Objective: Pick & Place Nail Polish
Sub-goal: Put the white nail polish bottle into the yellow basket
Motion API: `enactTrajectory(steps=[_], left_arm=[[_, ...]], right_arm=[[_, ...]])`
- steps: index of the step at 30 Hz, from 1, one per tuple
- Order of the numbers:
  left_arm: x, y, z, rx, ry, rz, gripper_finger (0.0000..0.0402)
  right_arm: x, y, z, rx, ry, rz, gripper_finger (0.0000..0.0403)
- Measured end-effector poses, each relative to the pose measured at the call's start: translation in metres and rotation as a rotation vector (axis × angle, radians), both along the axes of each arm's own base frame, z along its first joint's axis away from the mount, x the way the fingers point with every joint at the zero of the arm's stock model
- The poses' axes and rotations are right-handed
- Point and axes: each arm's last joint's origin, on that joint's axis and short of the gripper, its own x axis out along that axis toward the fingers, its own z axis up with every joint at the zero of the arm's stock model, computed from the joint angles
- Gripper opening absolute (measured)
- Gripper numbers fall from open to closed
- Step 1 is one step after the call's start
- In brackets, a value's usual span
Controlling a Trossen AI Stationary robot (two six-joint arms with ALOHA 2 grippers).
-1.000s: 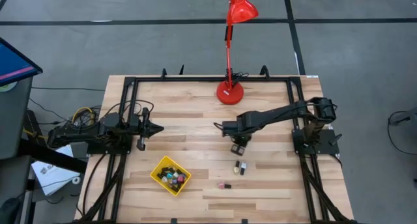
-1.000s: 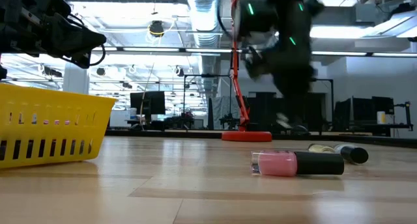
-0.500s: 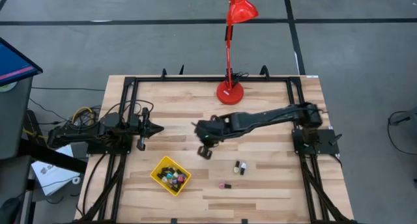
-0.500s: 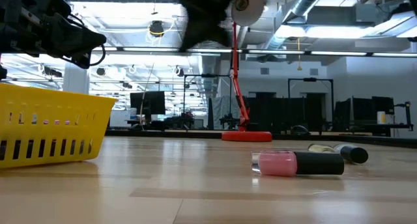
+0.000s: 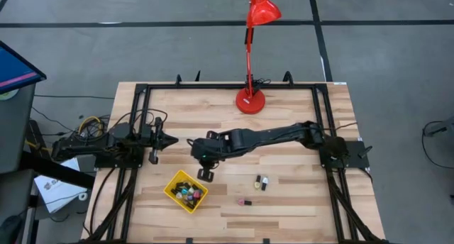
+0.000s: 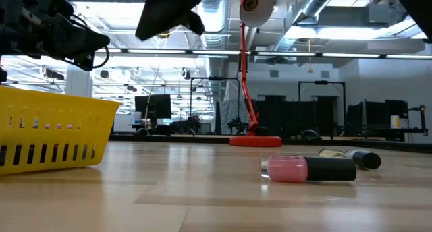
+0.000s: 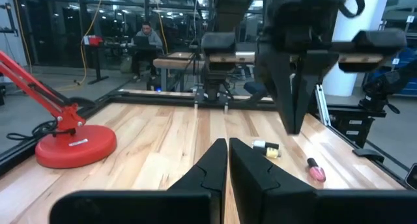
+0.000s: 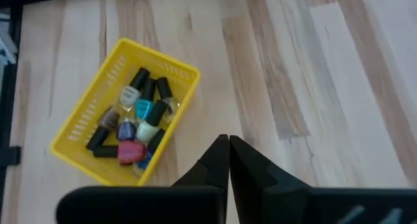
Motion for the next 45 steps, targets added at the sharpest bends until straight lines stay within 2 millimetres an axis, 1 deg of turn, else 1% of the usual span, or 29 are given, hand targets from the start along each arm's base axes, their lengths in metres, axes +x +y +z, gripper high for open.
enactTrajectory(steps=[2,5,8,10,12,15,19,23,26,29,31,33,35,37,41,43,45], left_arm=[[0.0,0.0,0.0,0.0,-0.001,0.0,0.0013],[0.0,0.0,0.0,0.0,-0.001,0.0,0.0013],[0.0,0.0,0.0,0.0,-0.001,0.001,0.0013],[0.0,0.0,0.0,0.0,-0.001,0.001,0.0013],[0.0,0.0,0.0,0.0,0.0,0.003,0.0013],[0.0,0.0,0.0,0.0,0.0,0.003,0.0013],[0.0,0.0,0.0,0.0,0.0,0.003,0.0013],[0.0,0.0,0.0,0.0,0.0,0.002,0.0013],[0.0,0.0,0.0,0.0,0.0,0.002,0.0013],[0.0,0.0,0.0,0.0,0.0,0.002,0.0013],[0.0,0.0,0.0,0.0,0.0,0.002,0.0013],[0.0,0.0,0.0,0.0,-0.001,0.002,0.0013],[0.0,0.0,0.0,0.0,-0.001,0.002,0.0013],[0.0,0.0,0.0,0.0,-0.001,0.002,0.0013],[0.0,0.0,0.0,0.0,-0.001,0.002,0.0013],[0.0,0.0,0.0,0.0,-0.001,0.002,0.0013],[0.0,0.0,0.0,0.0,-0.001,0.002,0.0013]], right_arm=[[-0.003,0.0,0.007,0.001,-0.015,0.001,0.0002],[-0.013,-0.003,0.023,-0.021,-0.017,-0.026,0.0001],[-0.029,-0.007,0.038,-0.055,0.024,-0.077,0.0008],[-0.04,-0.01,0.044,-0.066,0.07,-0.117,0.0023],[-0.053,-0.012,0.05,-0.061,0.13,-0.16,0.0047],[-0.073,-0.015,0.058,-0.059,0.229,-0.22,0.0096],[-0.09,-0.01,0.057,-0.084,0.337,-0.286,0.0176],[-0.101,-0.001,0.046,-0.09,0.43,-0.341,0.0245],[-0.105,0.005,0.028,-0.081,0.509,-0.367,0.0269],[-0.108,0.009,0.009,-0.027,0.582,-0.415,0.0275],[-0.111,0.011,-0.004,0.012,0.636,-0.477,0.0275],[-0.115,0.016,-0.017,0.022,0.676,-0.536,0.0275],[-0.122,0.021,-0.025,0.05,0.693,-0.587,0.0275],[-0.13,0.026,-0.03,0.105,0.675,-0.634,0.0275],[-0.153,0.032,-0.044,0.207,0.63,-0.746,0.0276],[-0.165,0.031,-0.054,0.24,0.612,-0.81,0.0276],[-0.173,0.03,-0.065,0.282,0.593,-0.857,0.0276]])
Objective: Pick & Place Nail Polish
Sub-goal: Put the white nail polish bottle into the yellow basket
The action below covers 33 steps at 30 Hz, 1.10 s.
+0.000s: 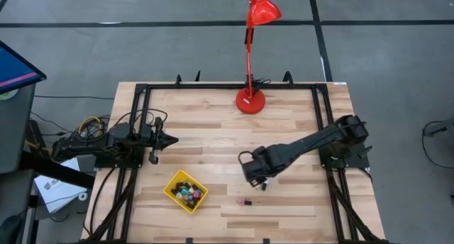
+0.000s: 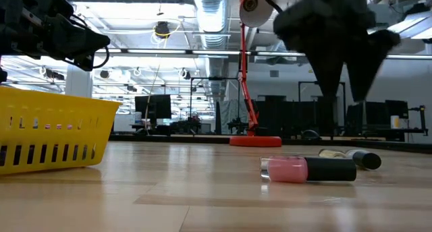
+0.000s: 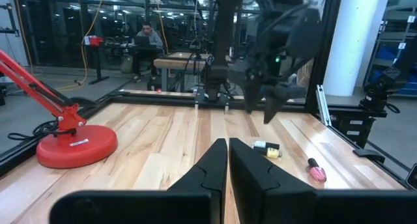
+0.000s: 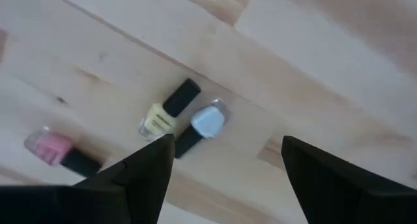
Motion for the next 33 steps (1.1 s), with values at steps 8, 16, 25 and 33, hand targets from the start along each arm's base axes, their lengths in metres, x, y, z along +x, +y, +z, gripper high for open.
enactTrajectory(steps=[8,16,25,33], left_arm=[[0.0,0.0,0.0,0.0,0.0,-0.001,0.0013],[0.0,0.0,0.0,0.0,0.0,0.0,0.0013],[0.0,0.0,0.0,0.0,0.0,0.0,0.0013],[0.0,0.0,0.0,0.0,0.0,0.0,0.0013]], right_arm=[[-0.011,0.002,-0.033,0.059,-0.087,-0.111,0.0276],[-0.022,0.011,-0.051,0.065,-0.084,-0.154,0.0276],[-0.028,0.007,-0.067,0.062,-0.089,-0.185,0.0276],[-0.031,0.007,-0.078,0.096,-0.136,-0.245,0.0275]])
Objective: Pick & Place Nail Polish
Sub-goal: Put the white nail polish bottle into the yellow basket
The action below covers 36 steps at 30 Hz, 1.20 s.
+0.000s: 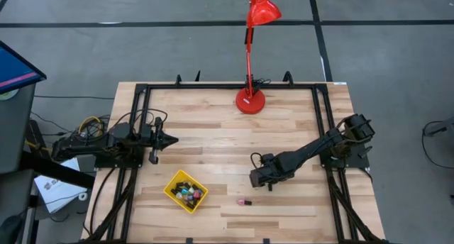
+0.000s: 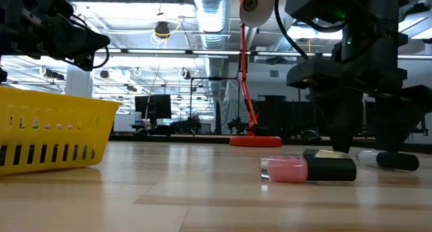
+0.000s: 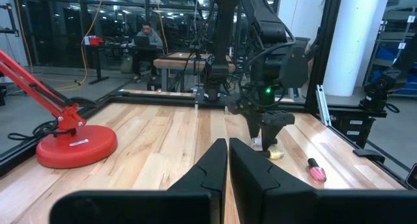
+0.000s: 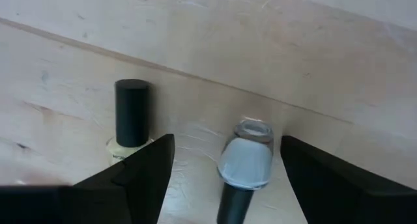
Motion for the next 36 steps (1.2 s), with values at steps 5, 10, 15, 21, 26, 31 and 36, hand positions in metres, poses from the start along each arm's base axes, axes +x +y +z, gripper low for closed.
enactTrajectory(steps=[5,10,15,21,26,31,36], left_arm=[[0.0,0.0,0.0,0.0,0.0,0.0,0.0013],[0.0,0.0,0.0,0.0,0.0,0.0,0.0013],[0.0,0.0,0.0,0.0,0.0,0.0,0.0013],[0.0,0.0,0.0,0.0,0.0,0.0,0.0013],[0.0,0.0,0.0,0.0,0.0,0.0,0.0013],[0.0,0.0,0.0,0.0,0.0,0.0,0.0013],[0.0,0.0,0.0,0.0,0.0,0.0,0.0013]], right_arm=[[-0.002,0.004,0.0,-0.002,0.006,0.0,0.0257],[-0.007,0.011,-0.001,-0.017,0.013,0.025,0.0224],[-0.009,0.014,-0.002,-0.028,0.025,0.064,0.0191],[-0.011,0.013,-0.002,-0.036,0.043,0.102,0.0124],[-0.01,0.011,-0.002,-0.028,0.045,0.123,0.0092],[-0.009,0.008,-0.002,-0.018,0.051,0.116,0.0109],[-0.008,0.005,-0.002,0.007,0.06,0.129,0.0112]])
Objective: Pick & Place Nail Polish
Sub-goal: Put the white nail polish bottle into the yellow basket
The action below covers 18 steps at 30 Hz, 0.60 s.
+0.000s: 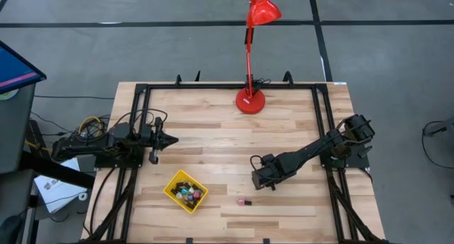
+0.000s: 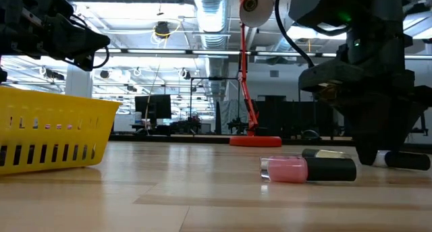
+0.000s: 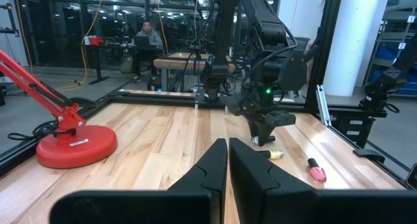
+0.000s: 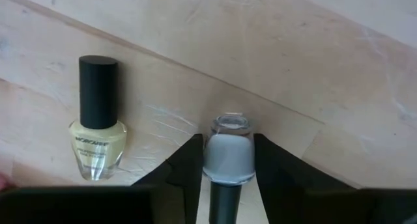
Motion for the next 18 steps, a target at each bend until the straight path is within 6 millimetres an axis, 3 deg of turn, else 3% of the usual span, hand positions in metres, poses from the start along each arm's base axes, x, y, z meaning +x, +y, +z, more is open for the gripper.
enactTrajectory(steps=[4,18], left_arm=[[0.0,0.0,0.0,0.0,0.0,0.0,0.0013],[0.0,0.0,0.0,0.0,0.0,0.0,0.0013]], right_arm=[[0.001,-0.002,0.0,0.014,0.007,-0.002,0.0091],[0.016,-0.013,0.013,-0.006,-0.021,0.027,0.0091]])
